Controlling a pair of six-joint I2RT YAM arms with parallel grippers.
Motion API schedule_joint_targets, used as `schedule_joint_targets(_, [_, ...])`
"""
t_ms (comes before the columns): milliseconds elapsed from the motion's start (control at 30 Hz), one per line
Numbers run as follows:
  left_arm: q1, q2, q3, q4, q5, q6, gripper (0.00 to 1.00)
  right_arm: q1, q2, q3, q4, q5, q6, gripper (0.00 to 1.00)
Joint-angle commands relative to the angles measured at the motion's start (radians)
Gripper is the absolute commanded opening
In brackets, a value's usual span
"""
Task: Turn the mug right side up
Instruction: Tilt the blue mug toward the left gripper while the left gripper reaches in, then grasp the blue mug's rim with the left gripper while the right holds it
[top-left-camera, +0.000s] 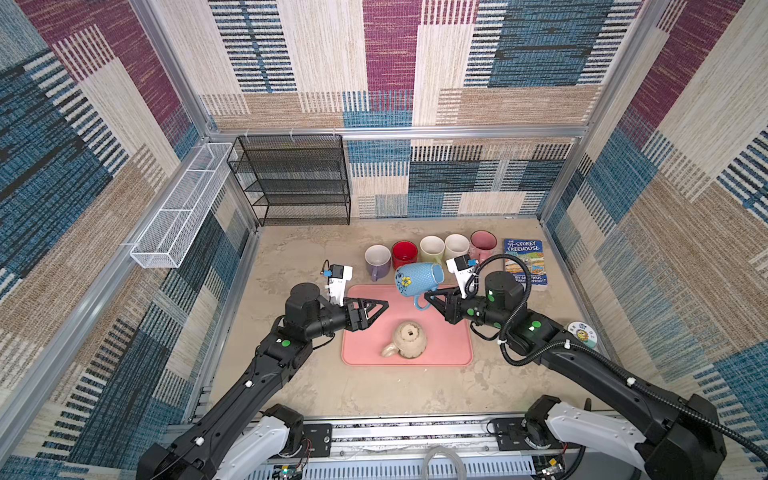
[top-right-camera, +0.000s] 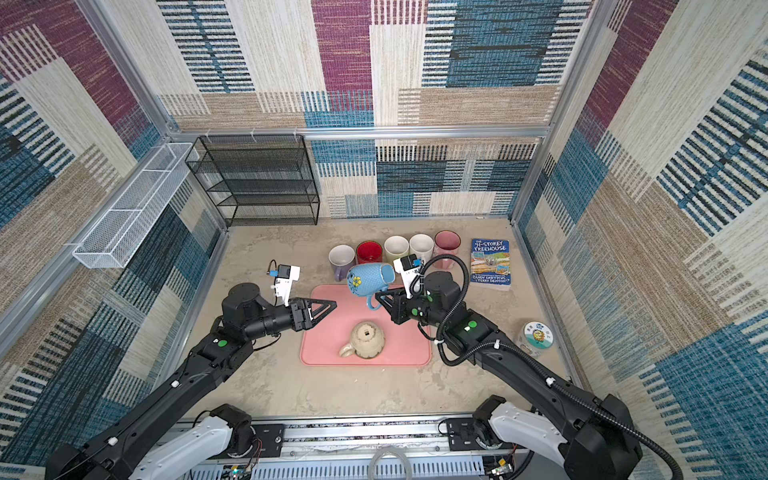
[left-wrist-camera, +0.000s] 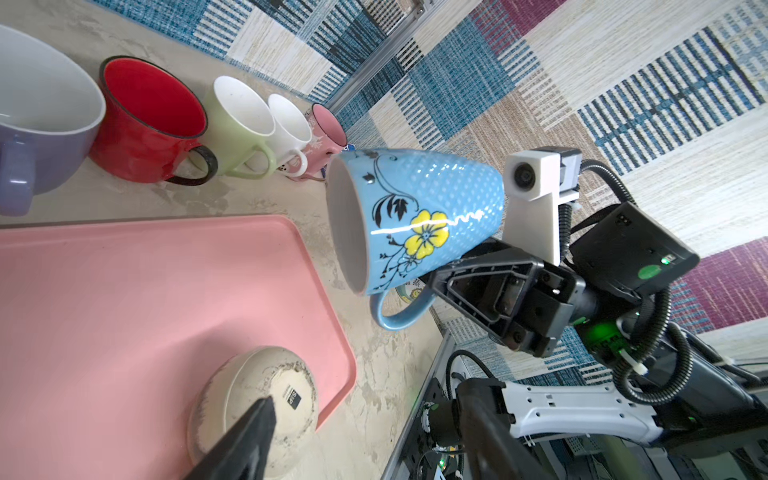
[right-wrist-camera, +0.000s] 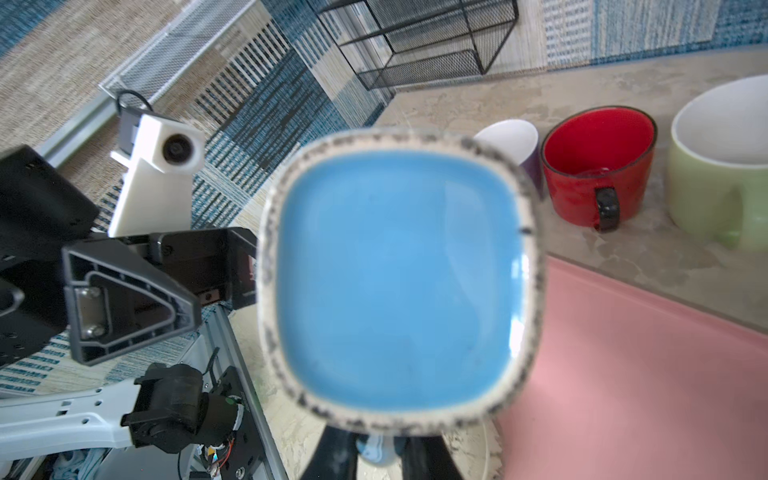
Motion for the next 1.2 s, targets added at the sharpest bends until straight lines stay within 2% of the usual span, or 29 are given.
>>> schedule_joint_targets(0, [-0.015,0.008,-0.007,0.122,0.024,-0.038,0.75,-0.006,-0.004,0.004,0.201,-0.067,0.039,0.00])
schedule_joint_targets(67, [-0.037,0.026,-0.012,0.174,0.036,-0.050,0.73,-0.007,-0.006,-0.004,0.256,-0.094,0.065,0.00])
schedule_joint_targets(167, [-0.069,0.045,-0.015,0.236,0.032,-0.059,0.64,-0.012,-0.012,-0.022,0.330,-0.126,0.105,0.00])
schedule_joint_targets(367, [-0.088,0.076,-0.023,0.338,0.025,-0.072,0.58,-0.018,0.008,-0.041,0.443,-0.199,0.163,0.00])
schedule_joint_targets(667, [-0.094,0.158,-0.037,0.570,0.026,-0.147,0.55,-0.020,0.021,-0.106,0.626,-0.273,0.243,0.00])
schedule_joint_targets(1000, [-0.107,0.217,-0.034,0.682,0.008,-0.180,0.54,-0.021,0.069,-0.157,0.803,-0.321,0.324,0.00])
schedule_joint_targets(1167, [-0.114,0.258,-0.026,0.738,0.005,-0.206,0.49,-0.021,0.096,-0.173,0.857,-0.312,0.336,0.00])
